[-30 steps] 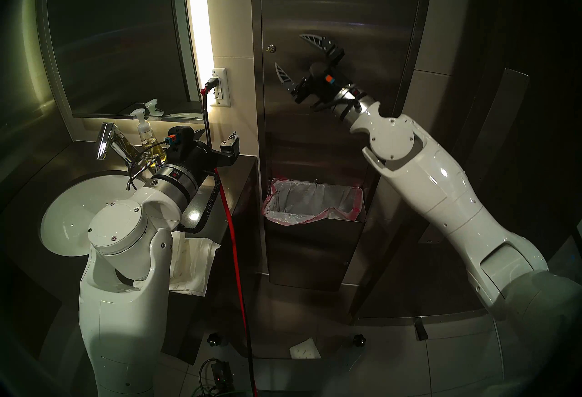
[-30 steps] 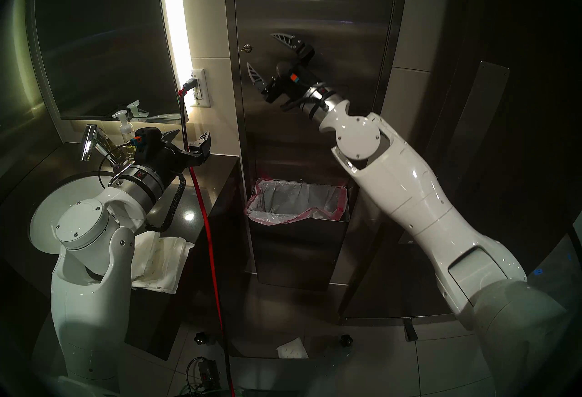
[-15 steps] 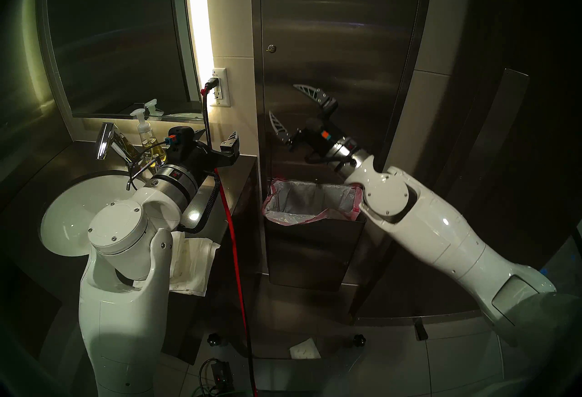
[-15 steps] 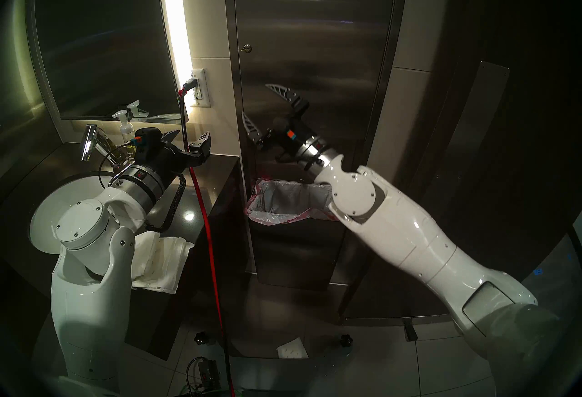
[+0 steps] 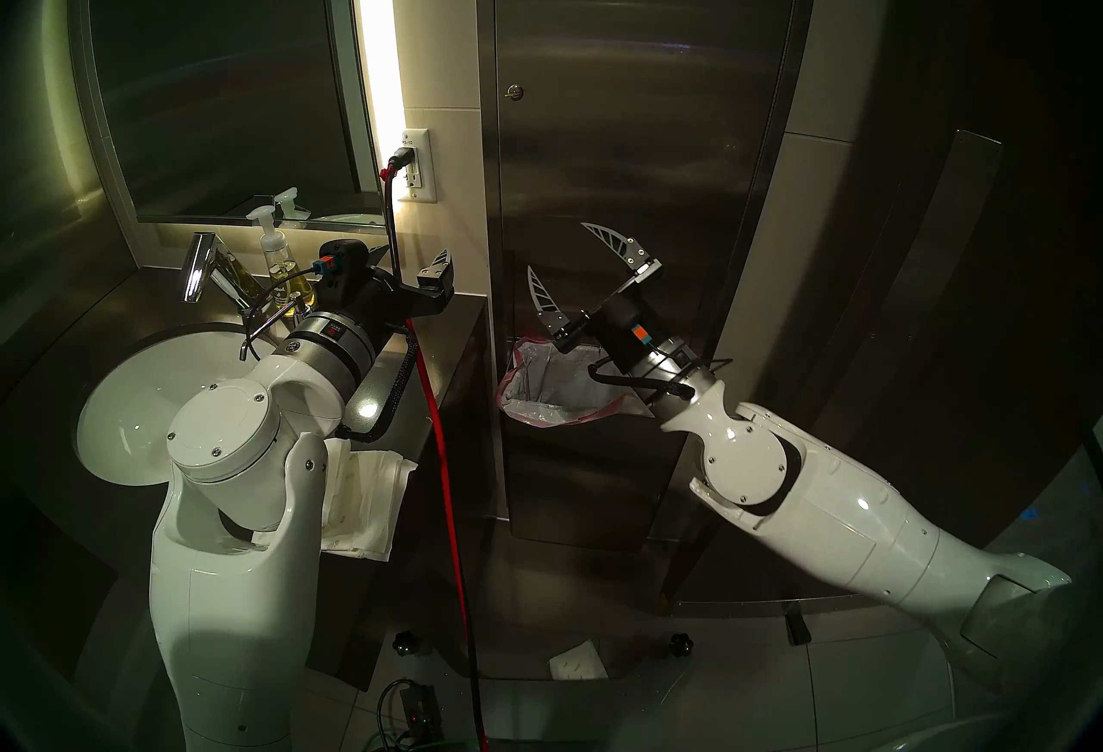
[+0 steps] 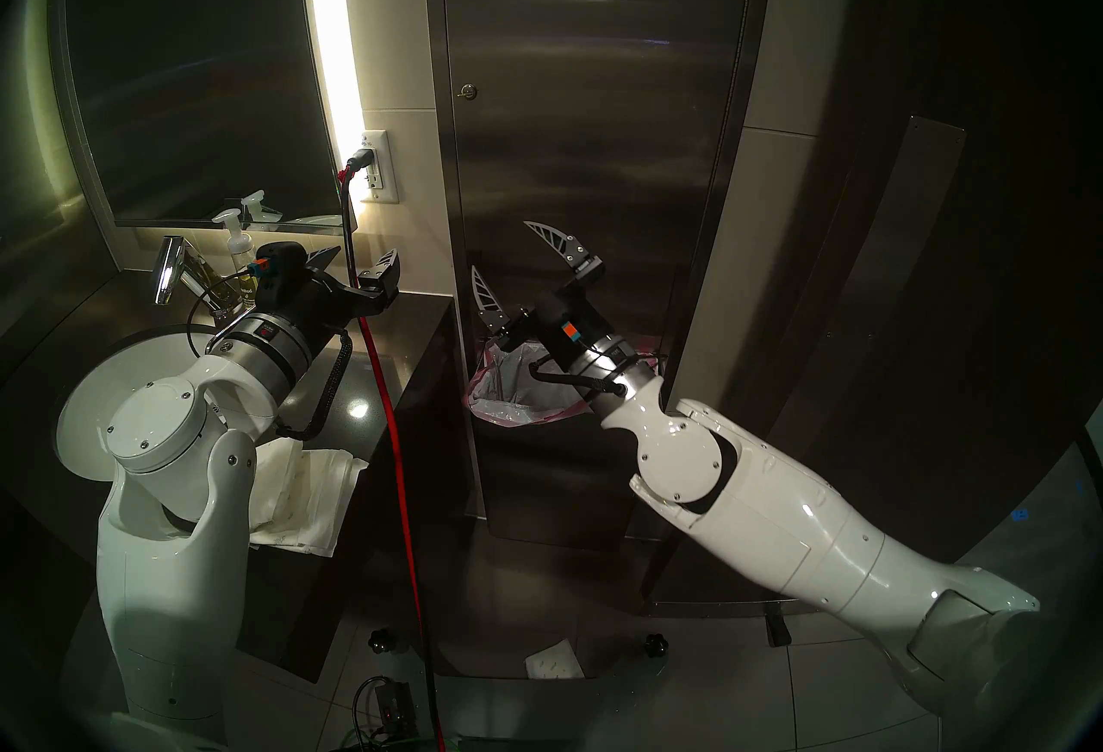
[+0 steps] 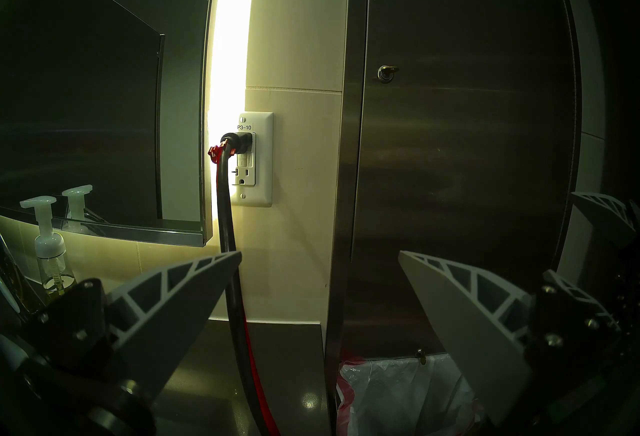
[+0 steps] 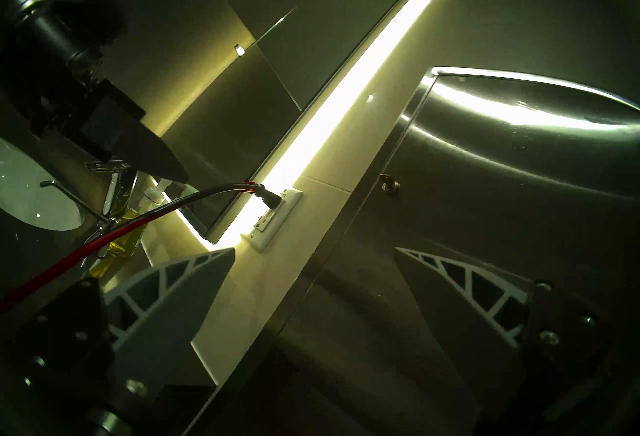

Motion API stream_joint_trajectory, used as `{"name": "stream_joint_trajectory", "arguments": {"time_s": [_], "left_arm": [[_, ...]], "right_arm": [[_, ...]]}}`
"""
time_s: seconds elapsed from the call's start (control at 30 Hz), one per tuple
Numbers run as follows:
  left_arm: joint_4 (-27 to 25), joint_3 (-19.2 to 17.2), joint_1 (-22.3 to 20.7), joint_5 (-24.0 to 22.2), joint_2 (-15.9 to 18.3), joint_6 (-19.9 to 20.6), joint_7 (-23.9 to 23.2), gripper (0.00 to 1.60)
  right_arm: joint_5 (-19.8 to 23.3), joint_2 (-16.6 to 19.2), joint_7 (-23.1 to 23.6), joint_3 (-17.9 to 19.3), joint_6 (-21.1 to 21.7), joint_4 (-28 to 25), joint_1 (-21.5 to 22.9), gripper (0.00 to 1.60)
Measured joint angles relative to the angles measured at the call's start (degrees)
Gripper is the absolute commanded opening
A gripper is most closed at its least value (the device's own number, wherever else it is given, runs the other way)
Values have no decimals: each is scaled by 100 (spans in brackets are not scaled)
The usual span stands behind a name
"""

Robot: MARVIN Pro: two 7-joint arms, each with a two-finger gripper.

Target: Twist key and close towel dispenser

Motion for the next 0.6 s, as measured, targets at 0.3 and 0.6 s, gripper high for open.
{"name": "stream_joint_trajectory", "arguments": {"time_s": [0.3, 0.6], "left_arm": [[0, 0, 0, 0, 0, 0, -1, 160], [-3, 0, 0, 1, 0, 0, -1, 160]], "right_arm": [[-375, 68, -835, 227, -14, -504, -659, 160], [-1105, -68, -1672, 469, 100, -868, -1300, 160]]}}
